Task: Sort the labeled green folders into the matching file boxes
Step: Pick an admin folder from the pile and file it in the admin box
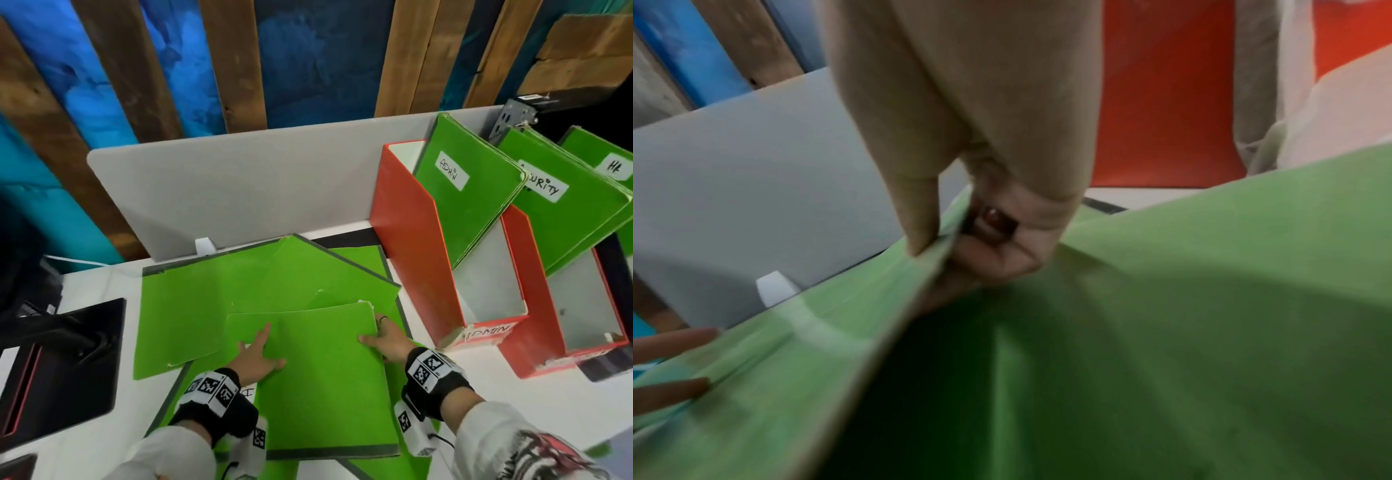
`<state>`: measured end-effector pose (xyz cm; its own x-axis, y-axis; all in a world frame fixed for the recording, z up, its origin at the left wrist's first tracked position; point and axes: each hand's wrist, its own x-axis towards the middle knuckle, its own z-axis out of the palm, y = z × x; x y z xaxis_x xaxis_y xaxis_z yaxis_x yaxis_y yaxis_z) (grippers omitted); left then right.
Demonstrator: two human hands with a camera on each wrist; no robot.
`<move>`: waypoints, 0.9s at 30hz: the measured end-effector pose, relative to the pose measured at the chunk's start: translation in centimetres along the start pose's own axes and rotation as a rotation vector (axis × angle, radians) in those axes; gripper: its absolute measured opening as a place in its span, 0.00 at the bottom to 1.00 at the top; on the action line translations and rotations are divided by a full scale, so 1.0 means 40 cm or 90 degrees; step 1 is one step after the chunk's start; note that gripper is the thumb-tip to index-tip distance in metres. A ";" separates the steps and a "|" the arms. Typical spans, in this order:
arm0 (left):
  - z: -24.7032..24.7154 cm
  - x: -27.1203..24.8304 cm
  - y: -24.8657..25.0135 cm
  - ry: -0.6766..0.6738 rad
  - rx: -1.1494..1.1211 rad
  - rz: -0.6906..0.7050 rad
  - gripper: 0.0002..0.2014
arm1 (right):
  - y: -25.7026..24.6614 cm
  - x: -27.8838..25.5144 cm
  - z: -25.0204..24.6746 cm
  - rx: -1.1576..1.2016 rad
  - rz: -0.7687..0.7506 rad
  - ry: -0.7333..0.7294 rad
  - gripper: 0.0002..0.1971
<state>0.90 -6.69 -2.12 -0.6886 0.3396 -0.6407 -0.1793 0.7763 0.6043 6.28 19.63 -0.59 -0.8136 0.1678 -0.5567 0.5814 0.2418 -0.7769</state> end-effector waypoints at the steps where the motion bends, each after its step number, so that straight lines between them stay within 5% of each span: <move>1: -0.009 -0.005 -0.001 -0.007 -0.020 0.012 0.45 | -0.005 -0.007 -0.007 0.001 -0.003 -0.008 0.25; 6: -0.080 -0.034 -0.028 0.146 -0.219 0.066 0.41 | 0.008 -0.023 -0.055 0.064 -0.008 0.029 0.34; 12: -0.159 -0.045 -0.068 0.413 -0.384 0.002 0.36 | 0.015 -0.053 -0.082 0.313 -0.057 0.130 0.26; 15: -0.155 -0.044 -0.053 0.381 -0.486 -0.009 0.39 | 0.000 -0.048 -0.055 0.428 -0.044 0.134 0.37; 22: -0.115 -0.058 0.020 0.159 -0.802 0.076 0.30 | -0.030 -0.040 0.056 0.549 -0.015 0.042 0.33; 27: -0.103 -0.052 0.002 0.251 -0.800 0.179 0.28 | -0.029 -0.053 0.110 0.507 0.007 -0.028 0.30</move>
<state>-0.59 -9.51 1.23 -0.9249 0.0666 -0.3744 -0.3710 -0.3747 0.8497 7.34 14.78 0.18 -0.8170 0.1238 -0.5632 0.4311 -0.5175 -0.7391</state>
